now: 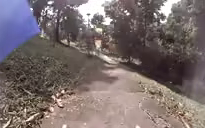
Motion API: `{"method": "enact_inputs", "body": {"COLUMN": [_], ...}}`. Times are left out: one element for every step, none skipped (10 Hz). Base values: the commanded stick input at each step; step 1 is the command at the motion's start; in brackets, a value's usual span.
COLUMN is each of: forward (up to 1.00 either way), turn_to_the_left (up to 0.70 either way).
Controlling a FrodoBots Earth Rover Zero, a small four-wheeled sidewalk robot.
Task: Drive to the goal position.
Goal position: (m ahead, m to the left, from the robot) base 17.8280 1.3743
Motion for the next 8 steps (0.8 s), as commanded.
{"method": "enact_inputs", "body": {"forward": [0.5,0.5,0.5,0.5,0.5,0.5,0.5,0.5], "turn_to_the_left": [0.0,0.0,0.0,0.0,0.0,0.0,0.0,0.0]}}
